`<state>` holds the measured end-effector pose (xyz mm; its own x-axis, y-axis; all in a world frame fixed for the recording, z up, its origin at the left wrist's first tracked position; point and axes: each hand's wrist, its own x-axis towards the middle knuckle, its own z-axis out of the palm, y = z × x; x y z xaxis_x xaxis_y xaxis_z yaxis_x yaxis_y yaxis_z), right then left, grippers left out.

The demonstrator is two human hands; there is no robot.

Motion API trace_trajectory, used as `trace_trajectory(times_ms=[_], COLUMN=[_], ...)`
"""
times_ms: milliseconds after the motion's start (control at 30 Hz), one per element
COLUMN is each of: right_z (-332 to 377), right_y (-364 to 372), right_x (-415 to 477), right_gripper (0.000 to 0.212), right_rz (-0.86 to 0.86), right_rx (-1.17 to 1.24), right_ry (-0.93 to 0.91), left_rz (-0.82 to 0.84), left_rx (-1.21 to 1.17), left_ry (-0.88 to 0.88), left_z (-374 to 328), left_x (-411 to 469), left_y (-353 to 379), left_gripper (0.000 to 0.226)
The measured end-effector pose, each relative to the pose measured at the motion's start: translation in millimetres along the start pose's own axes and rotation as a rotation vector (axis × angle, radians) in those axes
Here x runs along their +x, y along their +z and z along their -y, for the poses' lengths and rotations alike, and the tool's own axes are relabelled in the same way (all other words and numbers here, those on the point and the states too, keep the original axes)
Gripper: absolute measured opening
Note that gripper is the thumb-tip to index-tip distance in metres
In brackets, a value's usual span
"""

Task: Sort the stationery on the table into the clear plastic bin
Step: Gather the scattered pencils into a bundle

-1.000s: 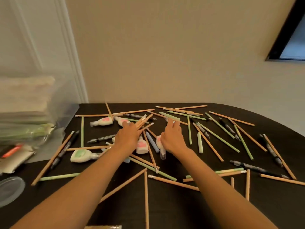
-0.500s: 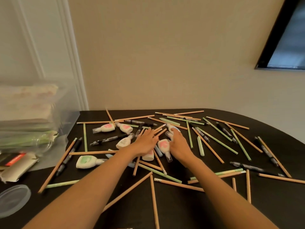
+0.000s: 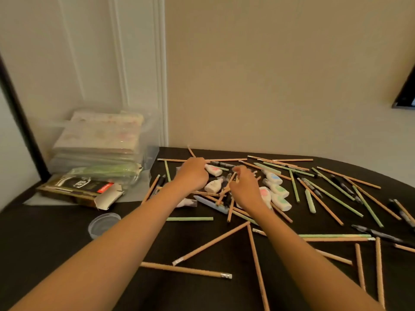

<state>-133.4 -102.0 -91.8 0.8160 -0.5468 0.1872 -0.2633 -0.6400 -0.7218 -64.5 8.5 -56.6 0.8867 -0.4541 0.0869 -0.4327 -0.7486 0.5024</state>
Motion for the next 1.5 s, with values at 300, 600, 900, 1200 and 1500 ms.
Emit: trace_trajectory(times_ms=[300,600,900,1200,1500], right_z=[61.7,46.9,30.0,23.2,32.2], right_y=[77.9,79.4,61.4,67.1,82.4], right_x=[-29.6,-11.4,0.8,-2.8,12.6], right_gripper=[0.029,0.016,0.020,0.041,0.033], right_rz=[0.195,0.176,0.144,0.167,0.155], right_rx=[0.042,-0.069,-0.158,-0.675,-0.799], right_ry=[-0.104,-0.086,-0.178,-0.332,-0.382], left_rz=[-0.253,-0.058,-0.324,-0.438,-0.485], left_rx=[0.172,0.483,0.576,0.345,0.301], left_ry=[-0.057,-0.111,-0.016,0.258,0.262], left_z=[116.8,153.8,157.7,94.3,89.9], left_x=[-27.9,-3.5,15.8,1.5,-10.8], left_y=[-55.3,-59.0,-36.6,-47.2,-35.1], left_gripper=[0.038,0.061,0.061,0.066,0.066])
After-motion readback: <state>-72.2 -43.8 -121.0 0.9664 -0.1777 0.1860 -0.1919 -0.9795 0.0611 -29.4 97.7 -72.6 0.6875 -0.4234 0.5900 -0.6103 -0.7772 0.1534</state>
